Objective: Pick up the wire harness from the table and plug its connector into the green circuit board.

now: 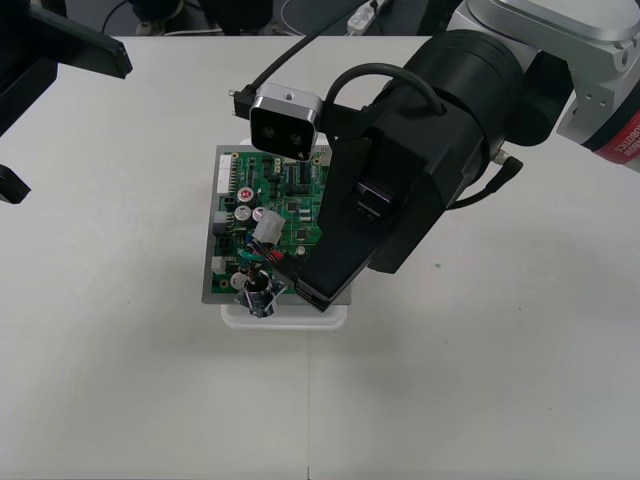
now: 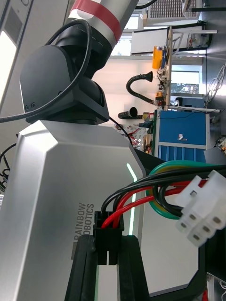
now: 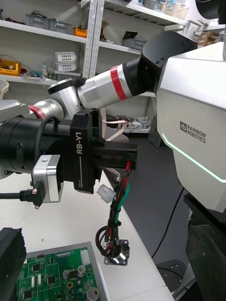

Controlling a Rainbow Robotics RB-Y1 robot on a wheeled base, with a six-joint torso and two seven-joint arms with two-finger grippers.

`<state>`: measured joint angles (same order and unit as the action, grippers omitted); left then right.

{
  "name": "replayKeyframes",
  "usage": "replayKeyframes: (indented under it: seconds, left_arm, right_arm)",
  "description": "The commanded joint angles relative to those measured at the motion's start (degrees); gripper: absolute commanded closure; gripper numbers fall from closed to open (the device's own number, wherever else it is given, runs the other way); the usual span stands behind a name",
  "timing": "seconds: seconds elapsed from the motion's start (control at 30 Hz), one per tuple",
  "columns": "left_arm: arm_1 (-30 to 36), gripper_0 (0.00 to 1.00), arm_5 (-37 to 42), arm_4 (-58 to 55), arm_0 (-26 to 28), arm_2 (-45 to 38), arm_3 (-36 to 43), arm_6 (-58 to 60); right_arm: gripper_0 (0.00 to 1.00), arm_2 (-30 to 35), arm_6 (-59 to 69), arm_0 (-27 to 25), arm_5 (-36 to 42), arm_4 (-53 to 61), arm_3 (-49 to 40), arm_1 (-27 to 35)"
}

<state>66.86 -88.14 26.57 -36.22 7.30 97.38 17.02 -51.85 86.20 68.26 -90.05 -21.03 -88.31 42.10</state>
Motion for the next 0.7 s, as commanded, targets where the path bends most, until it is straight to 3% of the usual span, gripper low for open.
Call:
replayKeyframes:
  seconds: [0.03, 0.7]
  left_arm:
    - [0.3, 0.0, -1.9, -1.6, 0.4, 0.8, 1.8, -1.5]
    - [-2.8, 0.0, -1.9, 0.1, 0.3, 1.2, 5.5, -1.1]
  right_arm:
    - [1.0, -0.5, -2.7, 3.3, 0.0, 1.2, 0.2, -1.1]
    - [1.0, -0.5, -2.7, 3.2, 0.0, 1.2, 0.0, -1.1]
